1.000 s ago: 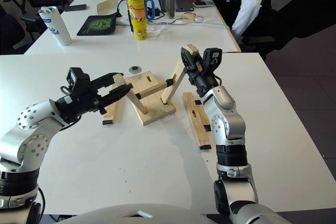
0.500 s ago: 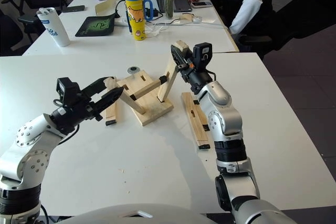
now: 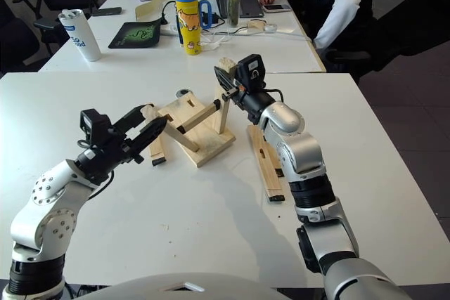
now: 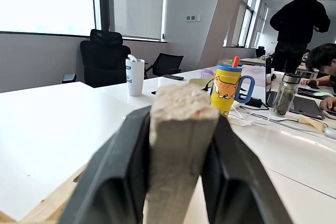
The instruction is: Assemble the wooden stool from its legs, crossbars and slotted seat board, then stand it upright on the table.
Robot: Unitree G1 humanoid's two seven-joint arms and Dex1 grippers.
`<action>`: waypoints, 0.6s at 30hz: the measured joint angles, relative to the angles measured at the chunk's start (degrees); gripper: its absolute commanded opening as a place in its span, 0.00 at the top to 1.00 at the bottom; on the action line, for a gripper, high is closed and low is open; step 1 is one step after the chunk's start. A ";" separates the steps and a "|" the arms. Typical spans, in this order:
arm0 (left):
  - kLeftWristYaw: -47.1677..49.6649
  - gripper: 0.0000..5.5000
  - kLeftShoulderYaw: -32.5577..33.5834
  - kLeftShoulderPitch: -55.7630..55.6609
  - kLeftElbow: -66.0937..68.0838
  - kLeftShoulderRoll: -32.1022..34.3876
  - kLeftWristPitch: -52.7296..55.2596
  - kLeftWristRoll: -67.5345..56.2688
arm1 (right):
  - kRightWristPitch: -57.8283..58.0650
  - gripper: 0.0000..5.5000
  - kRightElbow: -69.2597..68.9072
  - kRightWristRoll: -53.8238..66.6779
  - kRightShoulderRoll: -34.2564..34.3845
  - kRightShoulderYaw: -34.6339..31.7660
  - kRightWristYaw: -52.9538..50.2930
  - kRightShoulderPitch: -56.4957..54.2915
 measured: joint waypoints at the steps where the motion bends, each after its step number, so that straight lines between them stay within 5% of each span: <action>1: 0.06 0.60 -0.40 -1.06 0.47 -0.03 0.38 0.33 | 0.11 0.78 0.20 0.00 -0.50 0.00 -0.01 0.06; 11: -1.63 0.60 -4.49 -12.76 8.87 -0.11 1.42 4.26 | 9.02 0.77 -2.02 5.94 -2.66 -4.69 -2.19 0.50; 18: -2.76 0.60 -5.03 -11.23 11.40 -0.13 -3.63 5.53 | 16.36 0.81 -3.80 10.89 0.07 -8.16 -4.39 0.29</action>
